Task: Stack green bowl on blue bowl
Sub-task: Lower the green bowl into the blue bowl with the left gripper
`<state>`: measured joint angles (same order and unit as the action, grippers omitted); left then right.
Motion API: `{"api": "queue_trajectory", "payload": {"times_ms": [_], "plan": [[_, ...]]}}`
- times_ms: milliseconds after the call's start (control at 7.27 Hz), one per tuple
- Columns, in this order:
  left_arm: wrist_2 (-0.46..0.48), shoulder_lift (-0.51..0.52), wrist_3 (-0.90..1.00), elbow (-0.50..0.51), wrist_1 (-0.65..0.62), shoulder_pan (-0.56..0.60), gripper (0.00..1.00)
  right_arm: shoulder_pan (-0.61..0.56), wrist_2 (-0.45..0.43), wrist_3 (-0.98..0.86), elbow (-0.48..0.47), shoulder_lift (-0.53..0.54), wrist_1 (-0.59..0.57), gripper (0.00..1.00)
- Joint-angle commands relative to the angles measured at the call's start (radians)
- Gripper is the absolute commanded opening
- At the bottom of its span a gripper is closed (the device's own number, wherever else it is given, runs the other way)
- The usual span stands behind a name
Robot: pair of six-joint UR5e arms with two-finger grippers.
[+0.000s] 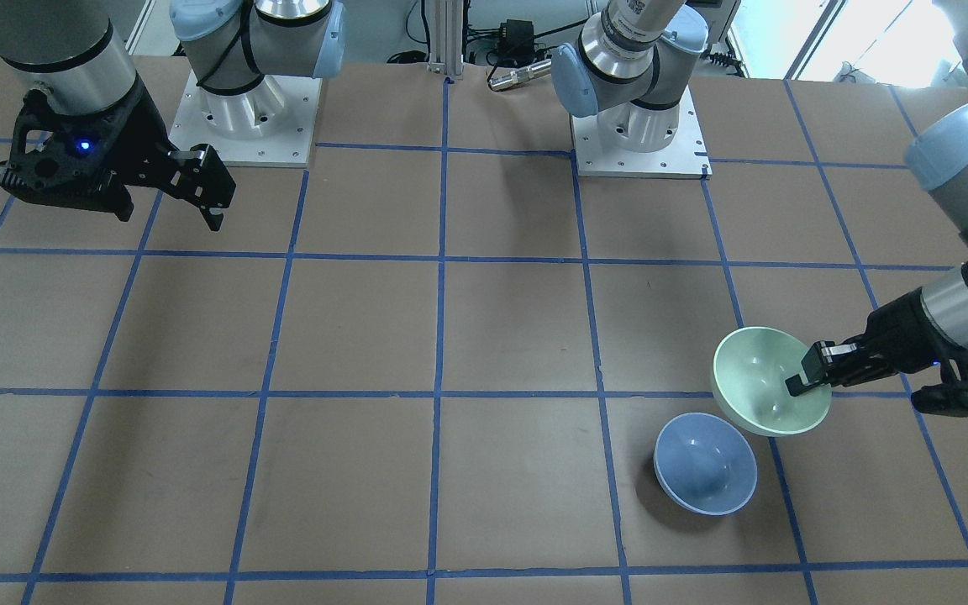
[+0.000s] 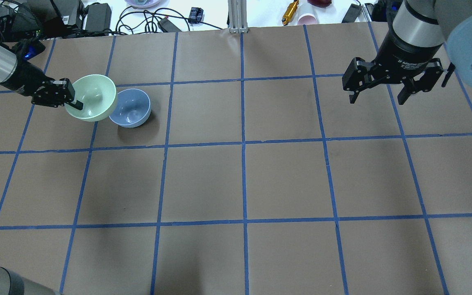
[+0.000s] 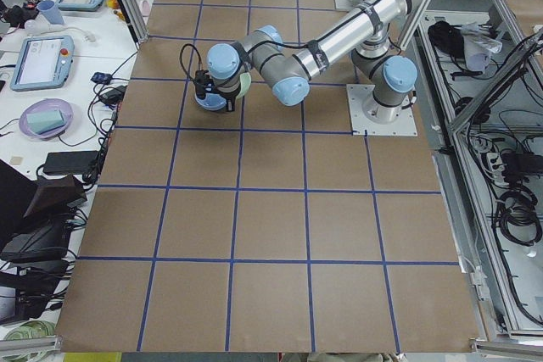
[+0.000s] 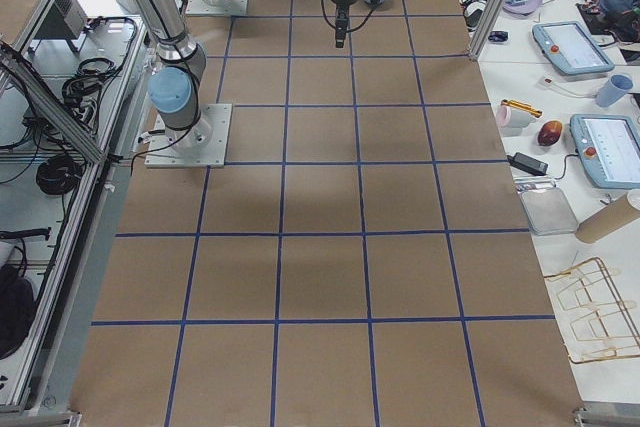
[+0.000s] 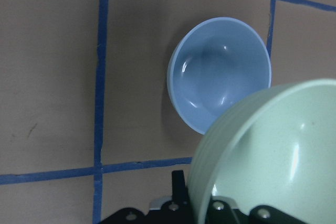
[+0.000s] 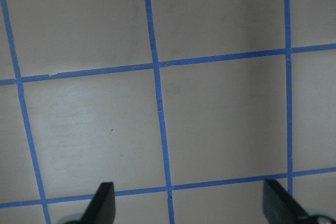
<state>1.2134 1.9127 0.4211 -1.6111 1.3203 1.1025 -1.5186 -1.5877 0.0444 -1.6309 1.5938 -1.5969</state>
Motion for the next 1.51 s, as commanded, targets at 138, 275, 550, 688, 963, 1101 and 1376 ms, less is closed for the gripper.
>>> {"api": "queue_trajectory", "payload": {"times_ms": [138,275,550,688,963,1101,1376], "plan": [[-0.032,0.071,-0.021,0.004,-0.099,0.03,0.01,0.0,0.0,0.0,0.0,0.0,0.0,1.0],[-0.038,0.084,-0.021,0.004,-0.124,0.03,0.01,0.0,0.0,0.0,0.0,0.0,0.0,1.0],[-0.041,0.112,-0.018,0.005,-0.171,0.031,0.01,0.0,0.0,0.0,0.0,0.0,0.0,1.0],[-0.041,0.13,-0.022,0.005,-0.193,0.031,0.01,0.0,0.0,0.0,0.0,0.0,0.0,1.0],[-0.04,0.138,-0.072,0.007,-0.201,0.063,0.01,0.0,0.0,0.0,0.0,0.0,0.0,1.0],[-0.04,0.144,-0.09,0.007,-0.235,0.076,0.01,0.0,0.0,0.0,0.0,0.0,0.0,1.0],[-0.034,0.154,-0.077,0.013,-0.242,0.074,0.01,0.0,0.0,0.0,0.0,0.0,0.0,1.0]]}}
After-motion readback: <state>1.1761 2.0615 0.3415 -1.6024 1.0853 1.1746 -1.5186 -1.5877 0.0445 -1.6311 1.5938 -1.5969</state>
